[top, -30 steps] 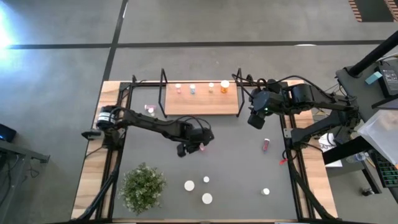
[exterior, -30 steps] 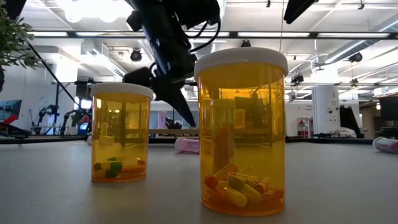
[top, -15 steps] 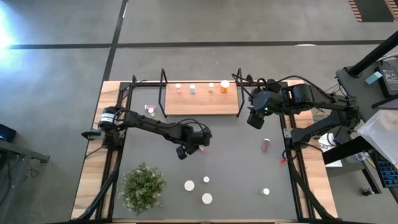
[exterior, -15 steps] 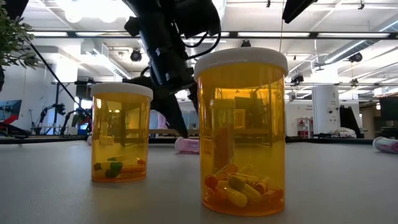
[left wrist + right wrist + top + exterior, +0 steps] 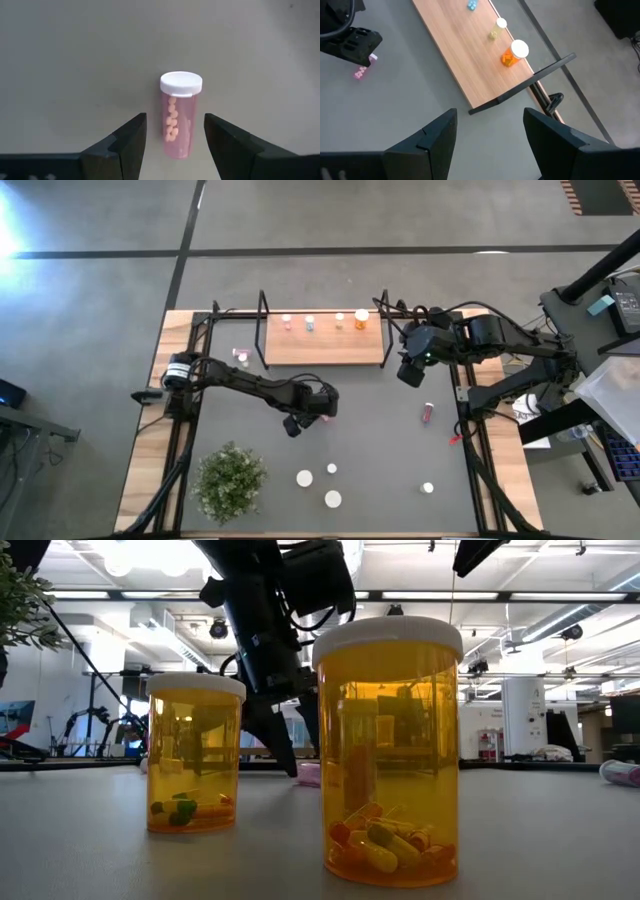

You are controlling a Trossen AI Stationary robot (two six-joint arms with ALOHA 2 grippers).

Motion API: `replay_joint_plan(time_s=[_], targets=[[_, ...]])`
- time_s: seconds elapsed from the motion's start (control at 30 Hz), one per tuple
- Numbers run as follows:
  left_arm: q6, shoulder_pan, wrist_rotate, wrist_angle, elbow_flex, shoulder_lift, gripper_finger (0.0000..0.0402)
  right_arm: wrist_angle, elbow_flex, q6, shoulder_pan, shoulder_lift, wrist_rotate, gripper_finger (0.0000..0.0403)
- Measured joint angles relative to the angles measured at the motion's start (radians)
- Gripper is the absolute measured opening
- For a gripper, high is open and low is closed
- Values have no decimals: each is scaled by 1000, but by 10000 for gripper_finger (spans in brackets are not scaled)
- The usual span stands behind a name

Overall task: Pick and place medicine bottles onto shelf by color
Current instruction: Put the right pink pill bottle on the shelf aligned with the other pink pill bottle

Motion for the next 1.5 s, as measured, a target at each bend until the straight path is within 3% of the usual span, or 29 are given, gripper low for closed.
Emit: replay_joint_plan(time_s=[0.53,0.93,1.27,1.5], targets=[[31,5,25,7,-41,-2,183,0,0,0,0,0,0,219],[188,6,-15,4,-52,-4,181,0,0,0,0,0,0,219],[218,12,-59,-6,-54,-3,122,0,0,0,0,0,0,219],[301,21,-63,-1,-54,-3,114,0,0,0,0,0,0,219]])
